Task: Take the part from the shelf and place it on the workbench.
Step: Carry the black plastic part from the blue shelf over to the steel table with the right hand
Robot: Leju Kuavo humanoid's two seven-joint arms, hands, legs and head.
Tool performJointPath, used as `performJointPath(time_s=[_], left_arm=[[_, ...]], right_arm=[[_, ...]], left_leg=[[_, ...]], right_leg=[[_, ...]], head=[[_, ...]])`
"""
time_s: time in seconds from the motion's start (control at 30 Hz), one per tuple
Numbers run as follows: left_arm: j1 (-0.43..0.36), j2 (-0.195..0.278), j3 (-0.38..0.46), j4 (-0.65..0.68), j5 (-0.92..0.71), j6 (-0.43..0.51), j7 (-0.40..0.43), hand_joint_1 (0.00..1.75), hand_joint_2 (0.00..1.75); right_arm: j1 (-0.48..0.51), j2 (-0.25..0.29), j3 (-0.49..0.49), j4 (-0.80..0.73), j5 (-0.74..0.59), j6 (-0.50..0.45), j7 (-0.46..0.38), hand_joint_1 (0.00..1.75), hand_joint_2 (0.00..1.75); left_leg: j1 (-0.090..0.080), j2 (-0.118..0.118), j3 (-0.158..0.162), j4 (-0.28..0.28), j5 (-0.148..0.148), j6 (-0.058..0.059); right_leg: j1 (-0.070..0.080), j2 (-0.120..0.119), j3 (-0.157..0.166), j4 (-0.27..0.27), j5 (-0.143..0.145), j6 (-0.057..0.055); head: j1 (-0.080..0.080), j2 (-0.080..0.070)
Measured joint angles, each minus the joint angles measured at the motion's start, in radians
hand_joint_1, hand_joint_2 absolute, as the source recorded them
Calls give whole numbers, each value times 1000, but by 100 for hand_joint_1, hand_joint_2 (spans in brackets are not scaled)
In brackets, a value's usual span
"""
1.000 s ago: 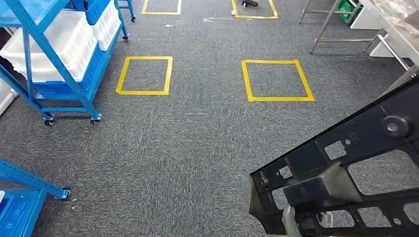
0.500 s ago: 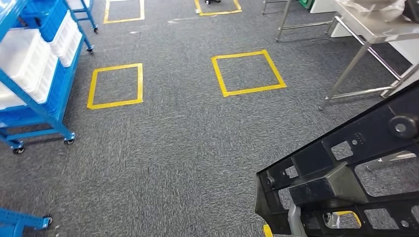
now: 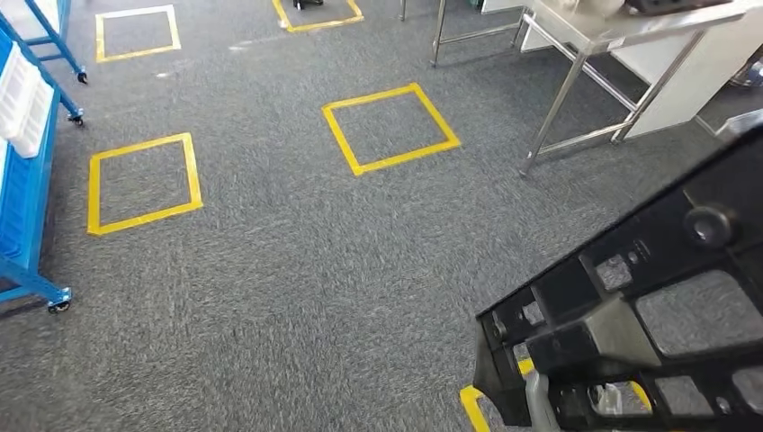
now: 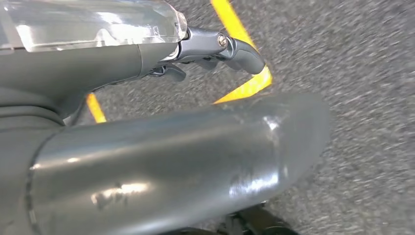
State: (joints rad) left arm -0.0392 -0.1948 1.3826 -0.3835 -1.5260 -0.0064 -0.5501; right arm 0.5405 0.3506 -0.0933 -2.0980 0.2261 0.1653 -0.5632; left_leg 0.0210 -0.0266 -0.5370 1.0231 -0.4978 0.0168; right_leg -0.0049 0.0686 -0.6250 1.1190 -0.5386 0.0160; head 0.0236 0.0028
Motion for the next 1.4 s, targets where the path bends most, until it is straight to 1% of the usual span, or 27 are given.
performJointPath(time_s=[0.03, 0.07, 0.1, 0.13, 0.2, 0.27, 0.33, 0.4, 0.47, 0.57, 0.6, 0.63, 0.67, 0.7, 0.77, 0.83, 0.9, 0.93, 1.0, 1.07, 1.13, 1.17, 1.2, 1.27, 1.33, 1.37, 1.4], left_arm=[[1, 0, 1, 0, 1, -2, 0, 0, 0], [2, 0, 2, 0, 1, -3, 0, 0, 0], [3, 0, 3, 0, 1, -4, 0, 0, 0], [3, 0, 5, 0, 1, -4, 0, 0, 0], [2, 0, 6, 0, 1, -4, 0, 0, 0], [0, 0, 7, 0, 1, -4, 0, 0, 0], [-2, 0, 8, 0, 1, -4, 0, 0, 0], [-4, -1, 9, 0, 1, -4, 0, 0, 0], [-5, -1, 10, 0, 2, -4, -2, 0, 0], [-6, 1, 15, 0, 9, 1, -4, 0, 0], [-7, 3, 16, 0, 14, 7, -4, 0, 0], [-10, 5, 17, 0, 20, 13, -2, 0, 0], [-15, 9, 17, 1, 28, 18, 1, 0, 0], [-23, 14, 18, 2, 37, 23, 5, 0, 0], [-41, 27, 20, 6, 52, 31, 15, 0, 0], [-57, 41, 21, 10, 62, 36, 23, 0, 0], [-69, 53, 20, 12, 73, 41, 29, 0, 0], [-74, 60, 20, 13, 80, 44, 31, 0, 0], [-77, 75, 18, 13, 92, 45, 34, 0, 0], [-75, 90, 17, 13, 106, 44, 36, 0, 0], [-74, 102, 13, 13, 118, 41, 37, 0, 0], [-74, 107, 11, 13, 124, 39, 37, 0, 0], [-75, 111, 8, 13, 131, 37, 35, 0, 0], [-77, 116, -1, 13, 144, 33, 30, 0, 0], [-79, 119, -7, 13, 157, 29, 26, 0, 0], [-80, 120, -9, 13, 164, 29, 24, 0, 0], [-81, 121, -10, 13, 169, 28, 23, 0, 0]], right_arm=[[-1, 0, -1, -1, -1, 0, 1, 175, 175], [-2, 0, -2, -2, -1, 0, 1, 175, 175], [-2, 0, -4, -2, -1, 0, 2, 175, 175], [-1, 0, -5, -2, -2, 0, 3, 175, 175], [0, 0, -8, -2, -2, 0, 4, 175, 175], [-1, 0, -9, -4, -2, 0, 4, 175, 175], [-2, 0, -9, -6, -2, 0, 4, 175, 175], [-1, 0, -10, -8, -3, 0, 4, 175, 175], [0, 1, -12, -10, 1, 0, 6, 175, 175], [-3, 3, -15, -10, 43, 4, 10, 175, 175], [-4, 3, -15, -10, 68, 5, 12, 175, 175], [-5, 3, -15, -9, 98, 5, 13, 175, 175], [-7, 3, -15, -7, 133, 1, 14, 175, 175], [-11, 3, -16, -4, 170, -5, 15, 175, 175], [-23, 2, -19, 5, 242, -28, 11, 175, 175], [-41, -2, -32, 18, 302, -60, 7, 175, 175], [-52, -8, -57, 33, 346, -81, 4, 175, 175], [-54, -12, -73, 40, 362, -85, 2, 175, 175], [-64, -21, -102, 53, 386, -87, -5, 175, 175], [-79, -26, -126, 64, 402, -87, -13, 175, 175], [-88, -27, -148, 75, 409, -86, -17, 175, 175], [-90, -27, -158, 79, 411, -86, -18, 175, 175], [-92, -28, -167, 82, 412, -86, -19, 175, 175], [-98, -28, -179, 85, 412, -86, -21, 175, 175], [-104, -28, -186, 84, 411, -86, -25, 175, 175], [-106, -28, -189, 84, 410, -87, -27, 175, 175], [-106, -28, -193, 83, 409, -87, -28, 175, 175]], left_leg=[[-2, 14, 1, -2, 0, 2], [-4, 30, 1, -2, -2, 3], [-6, 45, 1, -2, -3, 4], [-7, 60, 3, -2, -5, 4], [-8, 85, 9, -2, -11, 3], [-10, 105, 18, -2, -18, -3], [-13, 121, 26, -4, -24, -12], [-14, 137, 34, -8, -29, -21], [-13, 113, 32, 18, -52, -29], [-9, 45, -47, 189, -138, -35], [-8, 38, -77, 245, -154, -37], [-8, 35, -96, 271, -150, -38], [-8, 34, -97, 257, -126, -39], [-7, 28, -81, 207, -85, -39], [-2, -15, -36, 79, -18, -38], [0, -48, -16, 19, -2, -32], [-1, -34, -14, 14, -1, -20], [0, -23, -12, 10, 1, -14], [3, 2, -10, 0, 6, -1], [0, 29, -9, -2, 6, 5], [-3, 57, -8, -2, 2, 6], [-3, 70, -5, -2, -1, 6], [-3, 82, -2, -2, -3, 4], [-5, 102, 9, -2, -10, -1], [-8, 119, 16, -3, -17, -9], [-10, 130, 20, -4, -19, -14], [-11, 141, 25, -7, -21, -19]], right_leg=[[1, -32, -31, 62, -32, 4], [0, -49, -65, 126, -59, 7], [-2, -58, -89, 172, -71, 9], [-3, -63, -97, 186, -65, 9], [-2, -78, -52, 98, -5, 5], [8, -118, 20, -36, 44, -7], [18, -138, 46, -90, 50, -21], [17, -115, 48, -97, 53, -31], [8, -94, 57, -111, 60, -42], [3, -63, 64, -118, 63, -52], [3, -49, 64, -117, 62, -53], [3, -34, 65, -116, 61, -53], [2, -20, 66, -113, 60, -52], [2, -6, 68, -110, 58, -49], [1, 19, 63, -96, 51, -40], [0, 40, 52, -85, 48, -28], [-1, 59, 45, -86, 52, -17], [0, 53, 42, -82, 50, -12], [1, 4, 15, -30, 19, -2], [-1, -48, -47, 89, -41, 7], [-5, -62, -97, 182, -67, 12], [-6, -65, -97, 180, -51, 12], [-6, -70, -76, 138, -21, 10], [1, -112, -2, -3, 43, -3], [14, -150, 39, -85, 62, -18], [19, -152, 40, -93, 58, -22], [20, -138, 39, -96, 60, -25]], head=[[5, 0], [7, 0], [7, 0], [7, 0], [7, 0], [7, 0], [6, 0], [7, 0], [6, 0], [2, 0], [1, 0], [1, 0], [1, 0], [1, 0], [0, 0], [-2, 0], [-3, 0], [-2, 0], [8, 0], [17, 0], [18, 0], [18, 0], [18, 0], [18, 0], [18, 0], [18, 0], [18, 0]])
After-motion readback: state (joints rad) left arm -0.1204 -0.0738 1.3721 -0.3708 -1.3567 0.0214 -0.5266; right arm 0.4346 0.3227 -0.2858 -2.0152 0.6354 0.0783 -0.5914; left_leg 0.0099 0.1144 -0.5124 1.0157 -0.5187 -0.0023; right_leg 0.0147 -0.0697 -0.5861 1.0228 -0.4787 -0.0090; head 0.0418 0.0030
